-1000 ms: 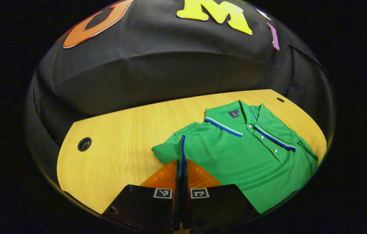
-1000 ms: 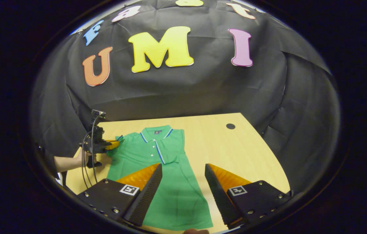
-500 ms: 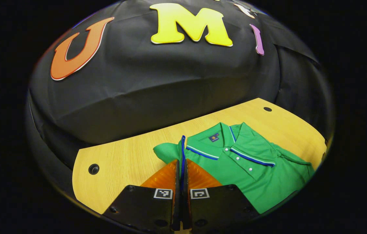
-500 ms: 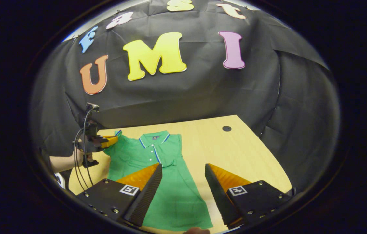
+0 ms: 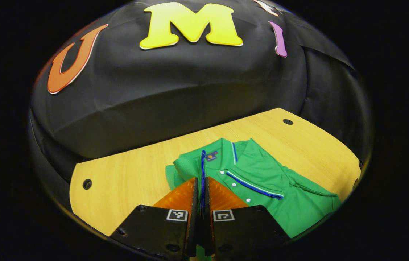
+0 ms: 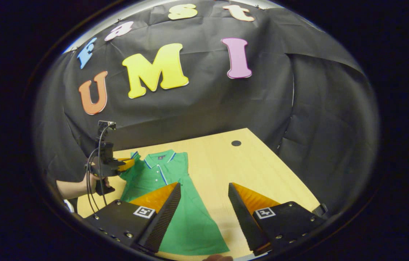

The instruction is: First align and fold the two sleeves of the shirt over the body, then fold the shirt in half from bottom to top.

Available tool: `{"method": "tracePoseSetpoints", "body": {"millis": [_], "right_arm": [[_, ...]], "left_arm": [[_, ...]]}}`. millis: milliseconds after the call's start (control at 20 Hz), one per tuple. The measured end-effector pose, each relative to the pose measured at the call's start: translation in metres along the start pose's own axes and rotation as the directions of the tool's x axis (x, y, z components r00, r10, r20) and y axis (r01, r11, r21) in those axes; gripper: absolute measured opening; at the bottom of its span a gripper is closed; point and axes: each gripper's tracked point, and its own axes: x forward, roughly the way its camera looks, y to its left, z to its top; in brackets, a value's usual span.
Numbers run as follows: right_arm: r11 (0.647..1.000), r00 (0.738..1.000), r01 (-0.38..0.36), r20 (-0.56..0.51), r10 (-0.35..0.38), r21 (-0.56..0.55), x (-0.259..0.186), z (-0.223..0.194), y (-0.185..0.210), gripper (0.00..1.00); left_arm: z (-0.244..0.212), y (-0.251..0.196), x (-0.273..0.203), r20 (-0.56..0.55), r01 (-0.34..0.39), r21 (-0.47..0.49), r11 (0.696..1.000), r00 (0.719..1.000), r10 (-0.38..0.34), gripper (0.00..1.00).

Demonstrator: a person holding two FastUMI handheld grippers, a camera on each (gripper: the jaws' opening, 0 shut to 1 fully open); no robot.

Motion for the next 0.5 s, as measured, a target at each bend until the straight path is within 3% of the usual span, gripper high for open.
{"method": "tracePoseSetpoints", "body": {"millis": [50, 200, 500], "right_arm": [[1.0, 1.0, 0.0, -0.001, 0.0, 0.003, 0.0, -0.001, -0.001, 0.84], [1.0, 1.0, -0.016, 0.001, 0.016, 0.001, 0.004, 0.0, 0.003, 0.84], [0.993, 0.995, -0.098, 0.004, 0.098, -0.065, 0.02, 0.005, 0.031, 0.84]], "left_arm": [[-0.005, -0.005, -0.002, -0.01, 0.009, -0.001, 1.0, 1.0, -0.009, 0.13], [-0.007, -0.006, -0.012, -0.003, -0.006, -0.007, 1.0, 1.0, 0.006, 0.99], [-0.011, 0.017, -0.072, 0.014, -0.091, -0.058, 0.994, 0.996, 0.092, 0.99]]}}
